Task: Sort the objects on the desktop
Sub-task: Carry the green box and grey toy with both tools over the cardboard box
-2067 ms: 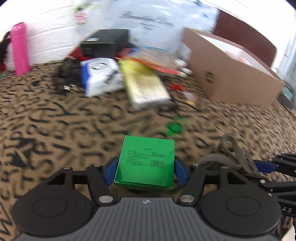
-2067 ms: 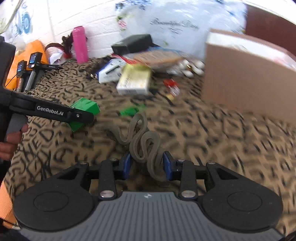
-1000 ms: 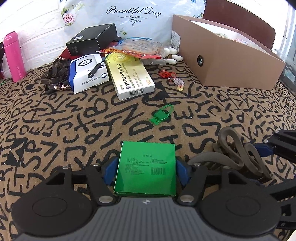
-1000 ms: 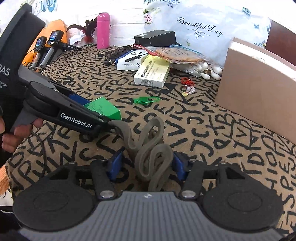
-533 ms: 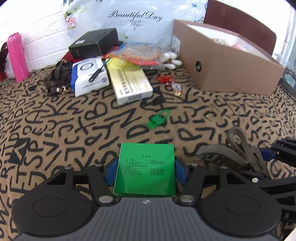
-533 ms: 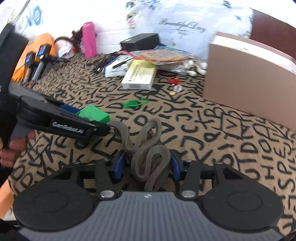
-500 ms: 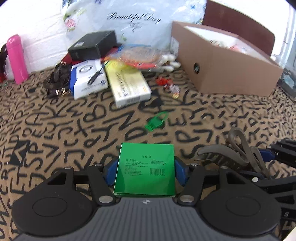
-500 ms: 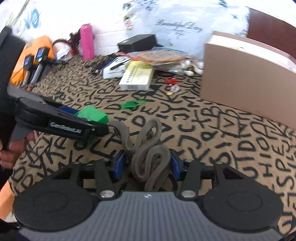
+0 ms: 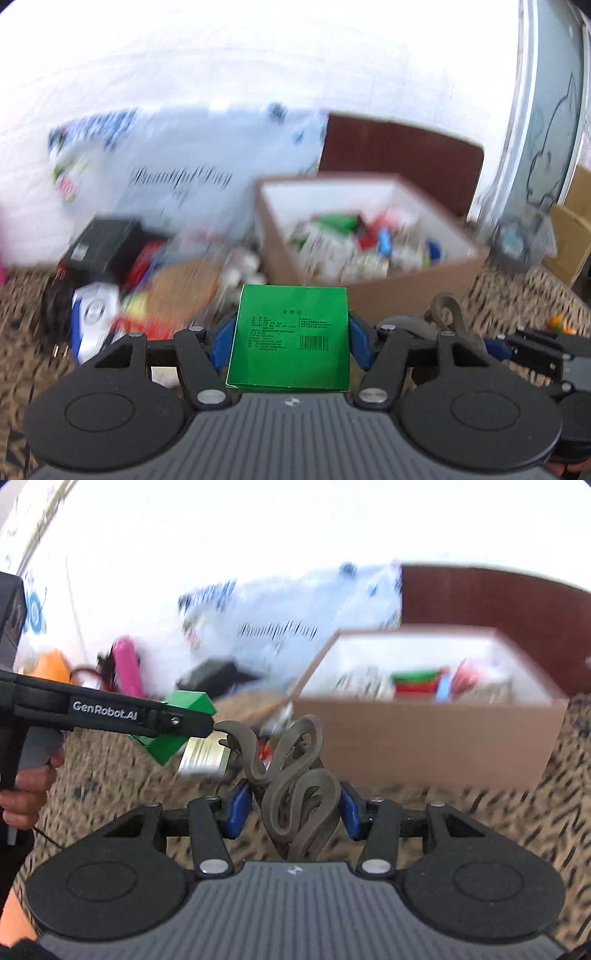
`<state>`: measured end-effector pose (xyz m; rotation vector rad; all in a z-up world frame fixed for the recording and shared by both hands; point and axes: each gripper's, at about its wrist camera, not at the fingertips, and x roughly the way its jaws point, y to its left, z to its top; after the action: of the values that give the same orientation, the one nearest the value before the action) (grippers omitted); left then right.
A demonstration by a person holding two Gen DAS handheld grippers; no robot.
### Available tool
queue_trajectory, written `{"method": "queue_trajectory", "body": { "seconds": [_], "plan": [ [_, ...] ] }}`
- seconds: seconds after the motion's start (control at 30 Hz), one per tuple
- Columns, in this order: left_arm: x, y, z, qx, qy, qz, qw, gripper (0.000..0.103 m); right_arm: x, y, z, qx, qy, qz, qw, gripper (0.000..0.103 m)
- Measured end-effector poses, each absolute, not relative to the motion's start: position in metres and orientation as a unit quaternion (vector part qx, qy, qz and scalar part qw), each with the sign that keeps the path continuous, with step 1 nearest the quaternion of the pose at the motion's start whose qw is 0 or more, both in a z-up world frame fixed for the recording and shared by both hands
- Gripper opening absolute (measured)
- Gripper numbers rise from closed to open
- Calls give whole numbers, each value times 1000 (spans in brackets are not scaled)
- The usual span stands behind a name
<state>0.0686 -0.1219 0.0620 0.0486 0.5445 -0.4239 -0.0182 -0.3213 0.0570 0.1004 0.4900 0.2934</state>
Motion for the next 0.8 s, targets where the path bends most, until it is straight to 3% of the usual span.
{"method": "queue_trajectory", "body": {
  "seconds": [0.37,0.8],
  "plan": [
    [162,-196,104,3,228,-188,955,64,72,-386,116,70,172,44,982,49],
    [294,-227,57,-81,329,-151,929,63,224,-426,82,123,302,-19,945,49]
  ]
}}
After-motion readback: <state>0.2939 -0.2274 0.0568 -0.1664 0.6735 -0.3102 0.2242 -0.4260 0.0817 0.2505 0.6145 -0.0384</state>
